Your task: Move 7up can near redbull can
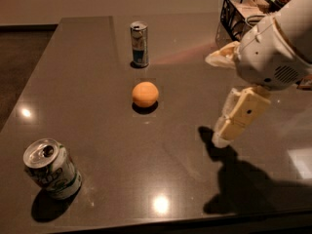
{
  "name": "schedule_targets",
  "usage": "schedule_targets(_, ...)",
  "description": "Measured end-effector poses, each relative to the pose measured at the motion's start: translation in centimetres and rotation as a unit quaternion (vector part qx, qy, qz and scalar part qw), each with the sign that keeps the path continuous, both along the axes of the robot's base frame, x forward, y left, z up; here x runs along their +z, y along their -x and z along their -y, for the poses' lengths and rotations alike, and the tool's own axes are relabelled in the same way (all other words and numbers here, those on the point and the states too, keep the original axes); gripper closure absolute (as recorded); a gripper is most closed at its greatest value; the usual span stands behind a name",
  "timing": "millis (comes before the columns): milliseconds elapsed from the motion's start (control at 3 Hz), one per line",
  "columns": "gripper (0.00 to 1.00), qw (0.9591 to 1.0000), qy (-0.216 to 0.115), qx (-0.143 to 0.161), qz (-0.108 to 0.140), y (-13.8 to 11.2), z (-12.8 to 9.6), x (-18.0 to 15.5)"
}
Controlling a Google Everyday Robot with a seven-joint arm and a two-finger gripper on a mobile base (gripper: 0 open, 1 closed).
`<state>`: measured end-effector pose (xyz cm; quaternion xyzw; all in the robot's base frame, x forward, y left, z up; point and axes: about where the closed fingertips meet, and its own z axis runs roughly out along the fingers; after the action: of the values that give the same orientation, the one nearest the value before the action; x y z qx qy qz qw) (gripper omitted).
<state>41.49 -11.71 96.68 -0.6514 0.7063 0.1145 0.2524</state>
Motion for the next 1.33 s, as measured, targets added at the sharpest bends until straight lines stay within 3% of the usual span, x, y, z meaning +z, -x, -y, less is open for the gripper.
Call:
schedule_targets(333, 0.00, 0.9983, -0.044, 0.037, -0.011, 1.5, -4.9, -0.6)
schedule_targets(667, 0.00, 0.9955, -0.076, 0.051, -0.025, 2.8, -8.9, -1.4)
schedule_targets(1000, 0.00, 0.9926, -0.105, 0.044, -0.041, 4.0, -12.3, -2.3)
schedule_targets(1333, 0.00, 0.9926, -0.106, 0.045, -0.040, 4.1, -12.4, -2.2)
